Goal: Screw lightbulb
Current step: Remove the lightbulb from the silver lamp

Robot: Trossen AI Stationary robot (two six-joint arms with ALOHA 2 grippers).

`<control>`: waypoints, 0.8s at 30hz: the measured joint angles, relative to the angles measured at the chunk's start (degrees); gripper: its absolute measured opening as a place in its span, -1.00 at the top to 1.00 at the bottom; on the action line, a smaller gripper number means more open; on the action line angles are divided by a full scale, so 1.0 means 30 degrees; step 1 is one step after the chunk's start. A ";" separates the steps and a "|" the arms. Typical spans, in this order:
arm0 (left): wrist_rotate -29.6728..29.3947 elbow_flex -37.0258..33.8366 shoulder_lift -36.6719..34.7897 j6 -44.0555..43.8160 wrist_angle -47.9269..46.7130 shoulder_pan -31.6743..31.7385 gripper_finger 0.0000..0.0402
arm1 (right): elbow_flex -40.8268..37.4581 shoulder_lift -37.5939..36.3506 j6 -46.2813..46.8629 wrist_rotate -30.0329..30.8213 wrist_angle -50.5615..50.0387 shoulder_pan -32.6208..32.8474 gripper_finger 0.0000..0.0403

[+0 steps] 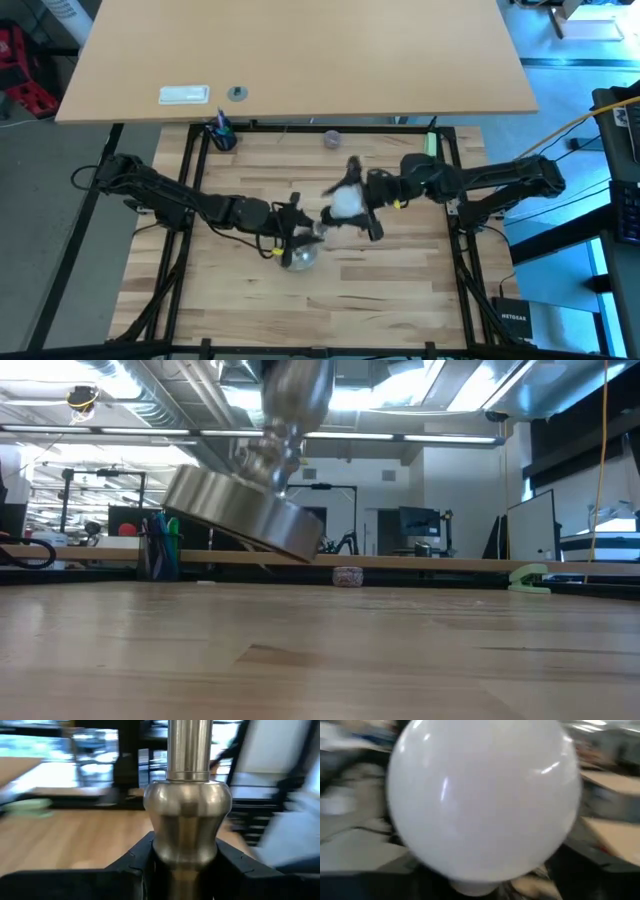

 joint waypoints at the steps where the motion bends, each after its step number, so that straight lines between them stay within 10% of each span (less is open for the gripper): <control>1: -0.1070 0.0007 -0.0069 0.0000 -0.0282 -0.0059 0.41 | 0.0007 -0.0349 0.0013 0.1453 -0.0820 0.0009 -0.43; 9: -0.9231 0.0022 -0.0494 -0.1180 -0.3160 -0.0140 0.41 | 0.0000 -0.2533 0.2303 1.0434 -0.6740 -0.0015 -0.89; 24: -1.3893 0.0022 -0.0521 -0.2848 -0.3468 -0.0394 0.41 | -0.0605 0.1011 0.4510 1.3166 0.1218 -0.0625 -0.64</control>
